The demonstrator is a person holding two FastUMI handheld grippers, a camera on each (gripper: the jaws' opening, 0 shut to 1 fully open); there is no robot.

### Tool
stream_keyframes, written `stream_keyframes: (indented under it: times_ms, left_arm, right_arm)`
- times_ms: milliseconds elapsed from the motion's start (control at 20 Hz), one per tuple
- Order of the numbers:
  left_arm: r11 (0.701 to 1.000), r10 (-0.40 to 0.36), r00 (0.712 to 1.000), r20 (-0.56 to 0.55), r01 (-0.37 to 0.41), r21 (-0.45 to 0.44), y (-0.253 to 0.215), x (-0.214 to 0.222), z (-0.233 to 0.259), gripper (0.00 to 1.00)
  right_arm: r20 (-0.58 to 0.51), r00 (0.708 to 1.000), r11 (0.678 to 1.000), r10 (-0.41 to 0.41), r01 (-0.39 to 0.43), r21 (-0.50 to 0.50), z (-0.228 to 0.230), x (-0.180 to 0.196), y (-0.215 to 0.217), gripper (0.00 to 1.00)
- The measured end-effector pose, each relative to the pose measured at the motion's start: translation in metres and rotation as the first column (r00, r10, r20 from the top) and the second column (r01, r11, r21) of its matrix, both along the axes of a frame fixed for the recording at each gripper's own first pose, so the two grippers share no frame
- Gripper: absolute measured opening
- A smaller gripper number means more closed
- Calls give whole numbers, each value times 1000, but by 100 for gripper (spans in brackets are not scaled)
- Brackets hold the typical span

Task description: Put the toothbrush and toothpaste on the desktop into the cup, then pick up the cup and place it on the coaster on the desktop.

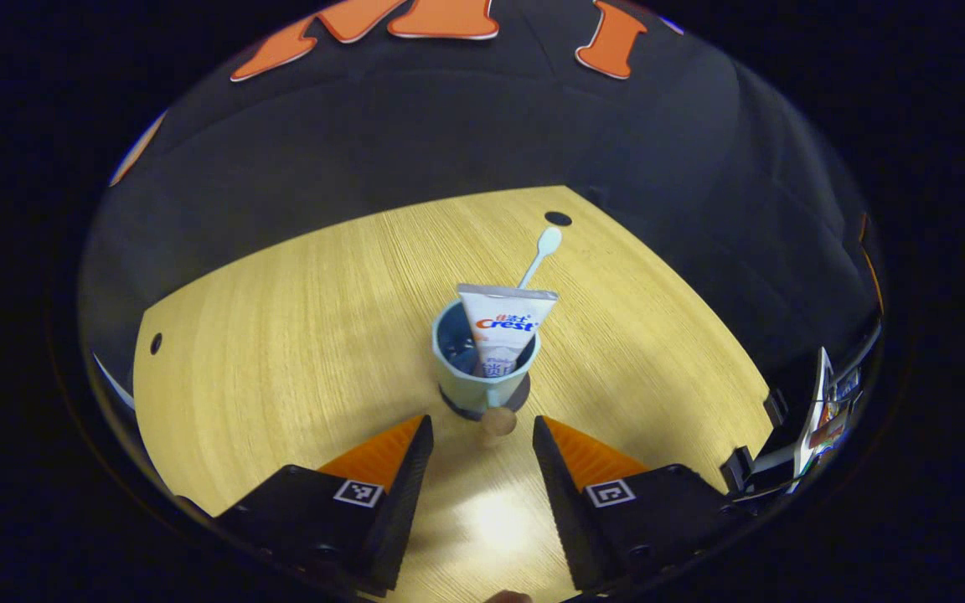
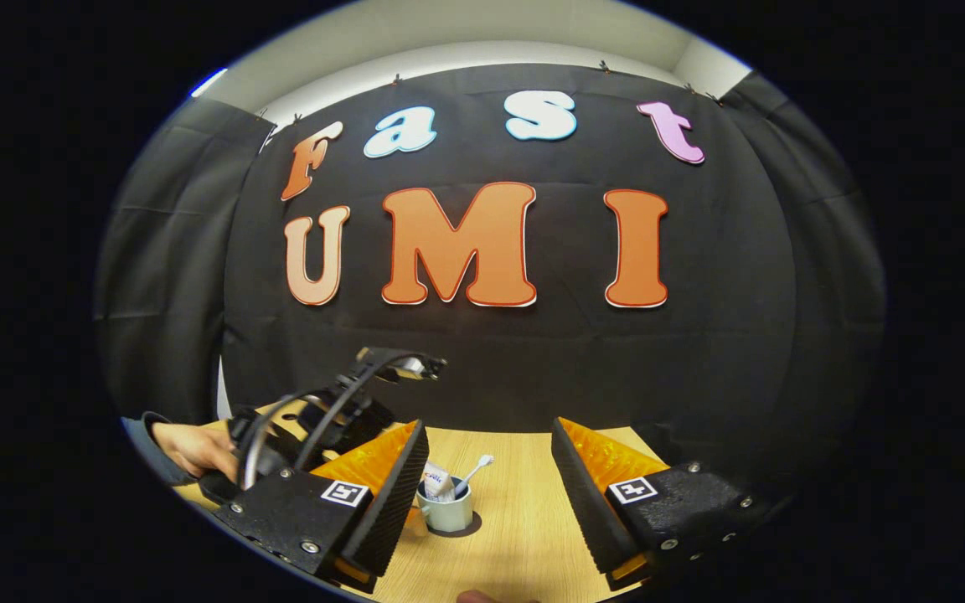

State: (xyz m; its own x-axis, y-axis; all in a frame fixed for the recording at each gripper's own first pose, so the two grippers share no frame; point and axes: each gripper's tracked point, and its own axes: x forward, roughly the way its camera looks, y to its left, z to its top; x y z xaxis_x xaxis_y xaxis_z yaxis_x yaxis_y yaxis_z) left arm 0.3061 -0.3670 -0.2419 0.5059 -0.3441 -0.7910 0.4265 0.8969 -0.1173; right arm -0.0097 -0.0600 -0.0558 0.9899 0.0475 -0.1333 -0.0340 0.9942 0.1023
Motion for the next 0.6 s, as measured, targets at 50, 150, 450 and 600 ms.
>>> stream_keyframes:
  times_ms: [50,150,450,600]
  left_arm:
    - [1000,18,999,41,-18,-5,10,0,9,78]
    - [998,55,990,129,-55,-3,33,5,29,92]
    - [985,156,872,464,-170,-11,101,14,104,96]
    - [974,211,812,544,-220,-48,122,6,111,94]
  right_arm:
    - [5,1000,1000,0,0,-6,-11,-7,11,89]
    - [19,1000,1000,11,-11,-10,-4,-6,22,89]
    - [85,996,1000,16,-14,-17,3,0,57,89]
    - [88,996,1000,16,-15,-17,5,7,69,89]
